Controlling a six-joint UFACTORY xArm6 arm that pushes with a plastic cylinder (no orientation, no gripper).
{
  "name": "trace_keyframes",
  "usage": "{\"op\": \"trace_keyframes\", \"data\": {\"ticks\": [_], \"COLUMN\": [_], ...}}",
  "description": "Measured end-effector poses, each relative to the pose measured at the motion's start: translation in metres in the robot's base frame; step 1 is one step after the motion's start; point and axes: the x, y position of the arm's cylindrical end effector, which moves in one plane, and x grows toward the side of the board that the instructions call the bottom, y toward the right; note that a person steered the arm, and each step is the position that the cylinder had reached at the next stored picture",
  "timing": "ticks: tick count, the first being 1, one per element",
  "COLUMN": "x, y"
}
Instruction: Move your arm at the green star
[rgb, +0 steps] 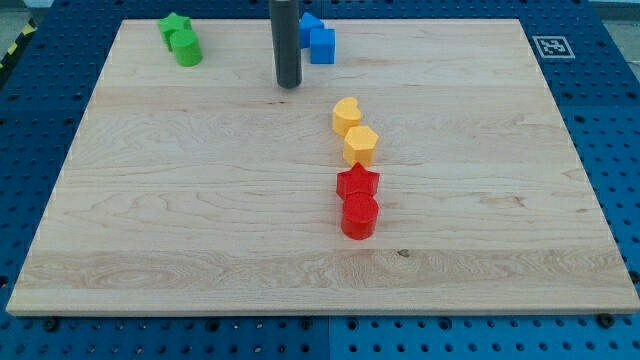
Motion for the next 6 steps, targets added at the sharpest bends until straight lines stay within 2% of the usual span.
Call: {"op": "trace_keyframes", "data": {"ticks": [1, 4, 5, 6], "x": [-0.024, -0.029, -0.021, 0.012], "y": [-0.003, -0.032, -0.033, -0.055]}}
